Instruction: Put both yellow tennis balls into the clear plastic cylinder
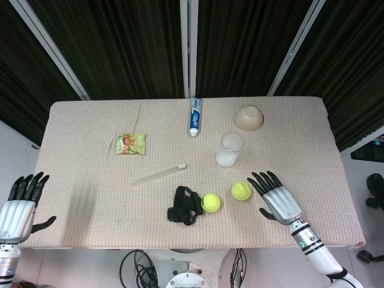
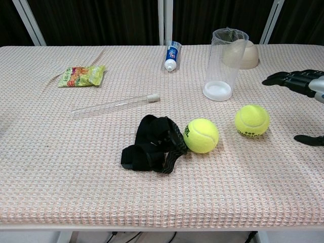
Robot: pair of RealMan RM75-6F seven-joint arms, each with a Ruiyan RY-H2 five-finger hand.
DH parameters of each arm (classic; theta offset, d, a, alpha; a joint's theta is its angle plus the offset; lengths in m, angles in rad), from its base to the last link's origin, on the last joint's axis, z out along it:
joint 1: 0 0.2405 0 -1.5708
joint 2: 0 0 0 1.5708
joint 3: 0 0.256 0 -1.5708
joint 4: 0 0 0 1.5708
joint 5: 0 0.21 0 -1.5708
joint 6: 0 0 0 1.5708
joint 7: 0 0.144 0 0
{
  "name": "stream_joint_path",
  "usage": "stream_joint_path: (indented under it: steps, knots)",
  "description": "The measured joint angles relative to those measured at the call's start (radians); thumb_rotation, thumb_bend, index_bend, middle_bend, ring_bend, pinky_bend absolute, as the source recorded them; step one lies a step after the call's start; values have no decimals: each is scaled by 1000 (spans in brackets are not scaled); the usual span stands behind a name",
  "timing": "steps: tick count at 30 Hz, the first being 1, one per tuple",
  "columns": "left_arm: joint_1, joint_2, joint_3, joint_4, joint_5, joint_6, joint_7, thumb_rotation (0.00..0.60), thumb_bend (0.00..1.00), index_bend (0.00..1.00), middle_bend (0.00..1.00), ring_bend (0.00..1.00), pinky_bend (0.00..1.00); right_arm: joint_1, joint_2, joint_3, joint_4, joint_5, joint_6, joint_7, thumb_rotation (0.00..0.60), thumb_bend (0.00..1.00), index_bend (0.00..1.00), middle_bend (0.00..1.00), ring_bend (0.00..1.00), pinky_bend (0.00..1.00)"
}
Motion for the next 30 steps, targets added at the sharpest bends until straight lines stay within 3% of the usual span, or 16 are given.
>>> stream_joint_path:
  steps: [8, 12, 14, 19, 24, 30]
  knots:
    - [3, 9, 0, -2, -1, 0, -22, 600, 33, 18, 0, 0, 0, 90, -90, 29, 59, 112, -135, -39, 600, 219, 0, 0, 0, 13]
    - [5, 6, -6, 1, -10, 3, -8, 600, 33, 19, 0, 0, 0, 109, -133, 31, 108, 108, -137, -37, 600, 236, 16, 43, 6, 159]
    - [6, 3, -9, 0, -19, 3, -5, 600, 33, 19, 0, 0, 0, 118, -160, 28, 143, 92, -129, -21, 600, 248, 98, 118, 67, 280]
    - [7, 6, -10, -2, -21, 0, -10, 600, 33, 18, 0, 0, 0, 124, -214, 17, 206, 48, -69, 12, 600, 296, 441, 374, 339, 576]
    - [5, 11, -5, -7, -18, -12, -15, 600, 34, 19, 0, 0, 0, 119, -241, 6, 241, 32, -26, 19, 600, 320, 581, 459, 416, 649]
    - [5, 15, -1, -12, -12, -14, -18, 600, 33, 19, 0, 0, 0, 110, -230, 11, 232, 19, 37, 26, 600, 328, 616, 475, 431, 657]
